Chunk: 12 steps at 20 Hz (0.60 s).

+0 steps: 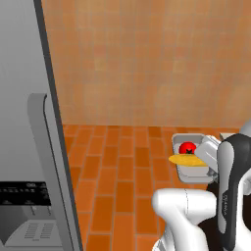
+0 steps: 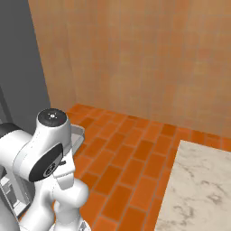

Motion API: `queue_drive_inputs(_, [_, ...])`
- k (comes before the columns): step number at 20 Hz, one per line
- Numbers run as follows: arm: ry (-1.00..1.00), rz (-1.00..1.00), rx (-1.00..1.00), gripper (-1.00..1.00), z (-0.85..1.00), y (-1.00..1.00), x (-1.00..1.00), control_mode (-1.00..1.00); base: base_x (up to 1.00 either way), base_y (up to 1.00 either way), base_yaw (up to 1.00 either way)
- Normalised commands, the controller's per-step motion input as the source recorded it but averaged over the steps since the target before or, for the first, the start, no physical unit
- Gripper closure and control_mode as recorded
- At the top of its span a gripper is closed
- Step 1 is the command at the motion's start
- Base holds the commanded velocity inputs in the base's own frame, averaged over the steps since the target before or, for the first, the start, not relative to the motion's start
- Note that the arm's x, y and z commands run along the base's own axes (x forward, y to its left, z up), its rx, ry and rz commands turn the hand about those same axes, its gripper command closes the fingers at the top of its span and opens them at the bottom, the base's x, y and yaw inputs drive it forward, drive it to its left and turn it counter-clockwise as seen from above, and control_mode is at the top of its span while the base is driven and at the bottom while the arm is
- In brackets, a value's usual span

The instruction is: Take the meat container that has the fish and place it on the second highest rack of the freezer. Then take the vegetable container that has the corn and tomato and place it on the highest rack of the freezer.

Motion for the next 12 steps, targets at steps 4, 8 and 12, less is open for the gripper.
queue_drive_inputs(4, [0.00, 0.00, 0.00, 1.00, 0.00, 0.00, 0.00, 1.00, 0.93, -0.05, 0.72])
queue_drive_inputs(8, [0.00, 0.00, 0.00, 1.00, 0.00, 0.00, 0.00, 1.00, 0.43, -0.05, 0.84])
queue_drive_inputs(12, [0.00, 0.00, 0.00, 1.00, 0.00, 0.00, 0.00, 1.00, 0.02, -0.01, 0.97])
